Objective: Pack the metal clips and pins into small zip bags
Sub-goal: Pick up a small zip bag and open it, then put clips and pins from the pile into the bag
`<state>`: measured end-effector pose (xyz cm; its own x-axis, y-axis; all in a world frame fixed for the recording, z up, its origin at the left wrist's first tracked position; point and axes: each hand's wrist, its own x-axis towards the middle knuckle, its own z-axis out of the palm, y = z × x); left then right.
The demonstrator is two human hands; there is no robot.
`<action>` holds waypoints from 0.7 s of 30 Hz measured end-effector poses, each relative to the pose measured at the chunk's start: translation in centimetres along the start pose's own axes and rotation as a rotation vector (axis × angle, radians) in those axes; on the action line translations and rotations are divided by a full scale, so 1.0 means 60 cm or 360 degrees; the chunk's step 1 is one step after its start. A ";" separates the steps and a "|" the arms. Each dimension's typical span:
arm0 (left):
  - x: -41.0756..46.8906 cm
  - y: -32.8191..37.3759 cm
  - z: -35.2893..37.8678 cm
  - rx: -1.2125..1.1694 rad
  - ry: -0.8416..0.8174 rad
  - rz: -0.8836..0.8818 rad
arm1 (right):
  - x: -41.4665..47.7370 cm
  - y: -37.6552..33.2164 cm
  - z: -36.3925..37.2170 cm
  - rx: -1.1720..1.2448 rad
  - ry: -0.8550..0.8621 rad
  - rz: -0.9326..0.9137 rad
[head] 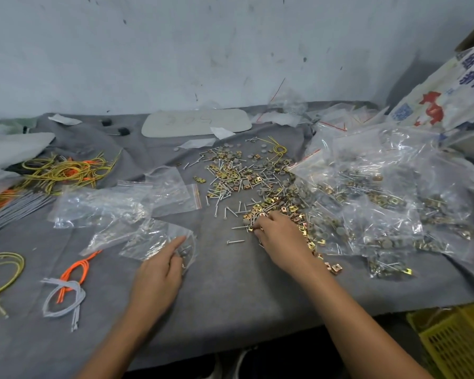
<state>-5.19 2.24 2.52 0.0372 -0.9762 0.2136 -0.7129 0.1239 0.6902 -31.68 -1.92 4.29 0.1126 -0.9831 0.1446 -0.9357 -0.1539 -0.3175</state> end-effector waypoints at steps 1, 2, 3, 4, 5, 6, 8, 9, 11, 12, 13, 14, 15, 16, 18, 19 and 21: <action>0.000 0.001 0.000 -0.0006 -0.0005 0.0001 | 0.001 -0.002 0.002 0.0010 0.0005 -0.0005; 0.001 0.001 0.000 -0.0013 -0.0010 0.0001 | 0.002 -0.001 0.003 0.0015 -0.0003 -0.0008; 0.001 0.001 0.000 -0.0016 -0.0014 0.0003 | 0.004 0.000 0.002 0.0018 -0.0020 -0.0006; 0.001 0.001 0.000 -0.0015 -0.0015 0.0007 | 0.005 0.003 0.001 0.0039 -0.0031 0.0011; 0.001 0.001 0.000 -0.0011 -0.0011 0.0009 | 0.006 0.007 -0.002 0.0080 -0.0032 0.0044; 0.001 0.001 0.001 -0.0009 -0.0002 0.0008 | 0.006 0.012 -0.005 0.0137 -0.0007 0.0082; 0.001 0.000 0.000 -0.0012 0.0013 0.0005 | 0.006 0.021 -0.013 0.0283 0.0109 0.0158; 0.001 0.000 0.000 -0.0017 0.0016 0.0001 | 0.005 0.024 -0.017 0.0369 0.0172 0.0194; 0.002 -0.001 0.000 -0.0033 0.0027 -0.0007 | 0.003 0.026 -0.024 0.0548 0.0249 0.0280; 0.003 -0.001 0.000 -0.0040 0.0030 -0.0008 | 0.003 0.022 -0.026 0.0687 0.0257 0.0352; 0.002 -0.001 0.000 -0.0048 0.0028 -0.0009 | 0.003 0.017 -0.027 0.0916 0.0251 0.0456; 0.002 -0.001 0.000 -0.0055 0.0025 -0.0012 | 0.005 0.010 -0.027 0.1219 0.0229 0.0564; 0.001 -0.001 0.000 -0.0062 0.0021 -0.0017 | 0.005 0.001 -0.025 0.1540 0.0187 0.0648; 0.001 -0.001 -0.001 -0.0066 0.0016 -0.0023 | 0.003 -0.010 -0.023 0.1839 0.0136 0.0692; 0.001 -0.001 -0.001 -0.0061 0.0007 -0.0026 | -0.002 -0.028 -0.017 0.2277 0.0036 0.0713; 0.001 -0.002 -0.001 -0.0057 0.0005 -0.0021 | -0.006 -0.036 -0.014 0.2426 0.0001 0.0707; 0.002 -0.003 -0.001 -0.0053 0.0006 -0.0010 | -0.015 -0.052 -0.006 0.2595 -0.0023 0.0689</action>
<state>-5.01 2.10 2.46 0.0445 -0.9763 0.2118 -0.6888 0.1236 0.7144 -28.98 -0.52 5.50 -0.0300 -0.9769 -0.2115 0.3991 0.1823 -0.8986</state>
